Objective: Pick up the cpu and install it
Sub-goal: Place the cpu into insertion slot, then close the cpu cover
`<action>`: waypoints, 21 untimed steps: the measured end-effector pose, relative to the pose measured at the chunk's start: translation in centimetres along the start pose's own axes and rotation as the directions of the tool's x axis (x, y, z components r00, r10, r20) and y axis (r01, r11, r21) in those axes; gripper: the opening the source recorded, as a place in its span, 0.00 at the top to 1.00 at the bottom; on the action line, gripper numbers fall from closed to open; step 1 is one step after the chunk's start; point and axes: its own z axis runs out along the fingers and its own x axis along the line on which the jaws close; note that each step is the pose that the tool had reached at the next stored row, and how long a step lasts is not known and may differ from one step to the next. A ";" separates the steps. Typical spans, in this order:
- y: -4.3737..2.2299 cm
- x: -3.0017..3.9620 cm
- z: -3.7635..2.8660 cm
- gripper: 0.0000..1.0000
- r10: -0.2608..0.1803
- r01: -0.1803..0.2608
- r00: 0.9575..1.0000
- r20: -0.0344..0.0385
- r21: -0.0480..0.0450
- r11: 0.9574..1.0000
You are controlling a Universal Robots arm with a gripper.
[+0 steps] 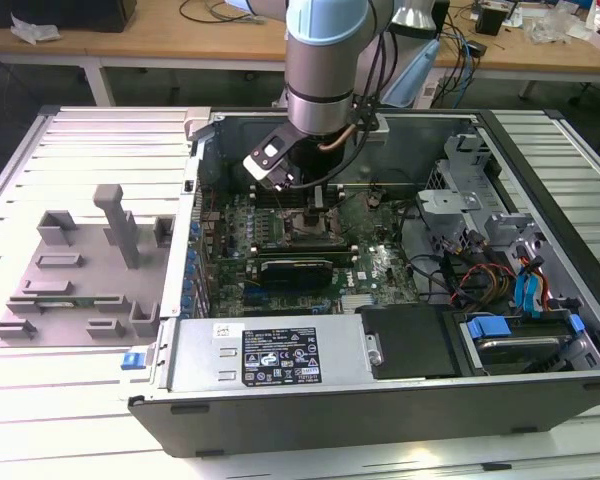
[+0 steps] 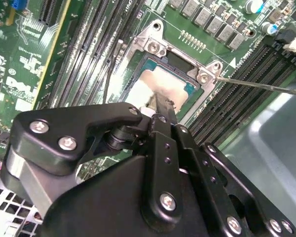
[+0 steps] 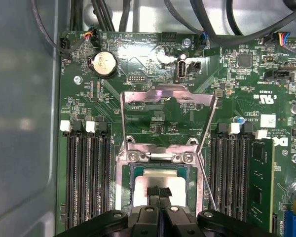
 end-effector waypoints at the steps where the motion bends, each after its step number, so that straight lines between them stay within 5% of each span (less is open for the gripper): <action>1: 0.01 0.00 -0.39 0.89 0.000 0.000 1.000 0.001 0.000 1.000; 8: 0.10 0.01 -4.13 0.89 0.000 0.000 1.000 0.013 0.000 1.000; 21: 0.10 0.01 -4.18 0.89 0.000 0.000 1.000 0.014 0.000 1.000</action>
